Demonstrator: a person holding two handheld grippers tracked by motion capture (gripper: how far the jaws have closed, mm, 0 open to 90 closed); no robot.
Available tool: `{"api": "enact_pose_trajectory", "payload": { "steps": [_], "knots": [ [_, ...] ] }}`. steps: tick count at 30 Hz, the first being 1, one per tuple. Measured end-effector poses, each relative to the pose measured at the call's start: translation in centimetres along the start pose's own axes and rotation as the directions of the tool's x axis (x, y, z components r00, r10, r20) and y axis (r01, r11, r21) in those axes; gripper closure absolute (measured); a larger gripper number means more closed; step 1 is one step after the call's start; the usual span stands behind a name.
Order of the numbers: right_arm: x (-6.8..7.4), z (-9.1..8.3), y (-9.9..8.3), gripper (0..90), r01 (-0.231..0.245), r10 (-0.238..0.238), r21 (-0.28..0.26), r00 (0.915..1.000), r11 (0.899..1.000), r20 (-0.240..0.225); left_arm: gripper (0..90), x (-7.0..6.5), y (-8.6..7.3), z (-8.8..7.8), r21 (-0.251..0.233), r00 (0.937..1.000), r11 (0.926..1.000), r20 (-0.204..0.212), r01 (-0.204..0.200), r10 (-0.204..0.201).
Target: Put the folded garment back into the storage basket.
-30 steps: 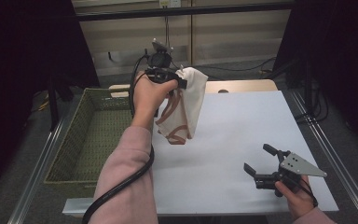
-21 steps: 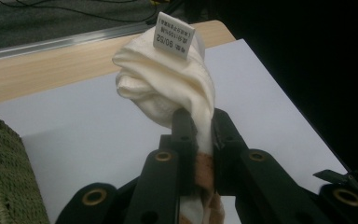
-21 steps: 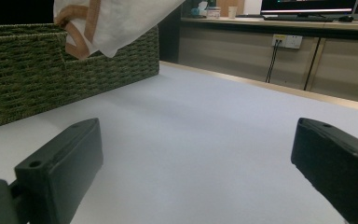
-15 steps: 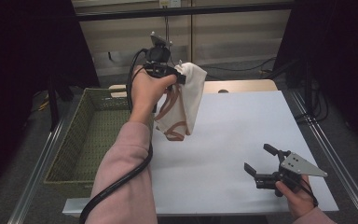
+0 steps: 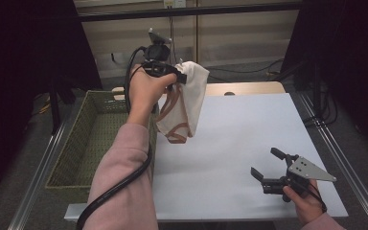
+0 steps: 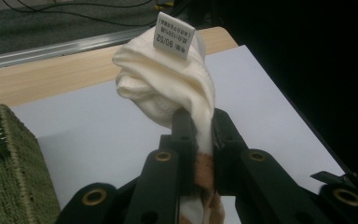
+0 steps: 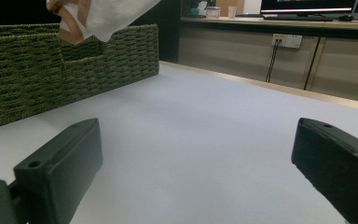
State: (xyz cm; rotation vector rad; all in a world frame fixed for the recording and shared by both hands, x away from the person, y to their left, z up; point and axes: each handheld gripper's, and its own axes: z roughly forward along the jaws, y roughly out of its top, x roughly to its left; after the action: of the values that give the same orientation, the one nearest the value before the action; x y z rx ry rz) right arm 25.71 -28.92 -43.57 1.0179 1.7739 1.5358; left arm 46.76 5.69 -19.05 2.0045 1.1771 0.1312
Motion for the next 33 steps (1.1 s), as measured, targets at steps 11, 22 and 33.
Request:
{"api": "enact_pose_trajectory", "payload": {
  "steps": [11, 22, 33],
  "knots": [
    [0.1, 0.0, -0.1, 1.3, -0.006, 0.006, 0.004, 1.0000, 1.000, 0.006, 82.5, 0.2, 0.4, -1.5, 0.004, 0.9999, 1.0000, -0.014, -0.005, 0.005],
    [0.0, 0.1, 0.0, 1.1, 0.001, -0.001, -0.009, 1.0000, 1.000, -0.009, 82.5, 0.5, 0.8, -2.8, -0.011, 0.9998, 0.9999, -0.021, 0.004, -0.004],
    [0.1, 0.1, 0.0, 0.8, -0.003, 0.003, -0.005, 0.9999, 1.000, -0.010, 82.4, 1.2, 0.6, -4.0, -0.008, 0.9991, 0.9998, -0.039, 0.016, -0.016]
  ]
}}
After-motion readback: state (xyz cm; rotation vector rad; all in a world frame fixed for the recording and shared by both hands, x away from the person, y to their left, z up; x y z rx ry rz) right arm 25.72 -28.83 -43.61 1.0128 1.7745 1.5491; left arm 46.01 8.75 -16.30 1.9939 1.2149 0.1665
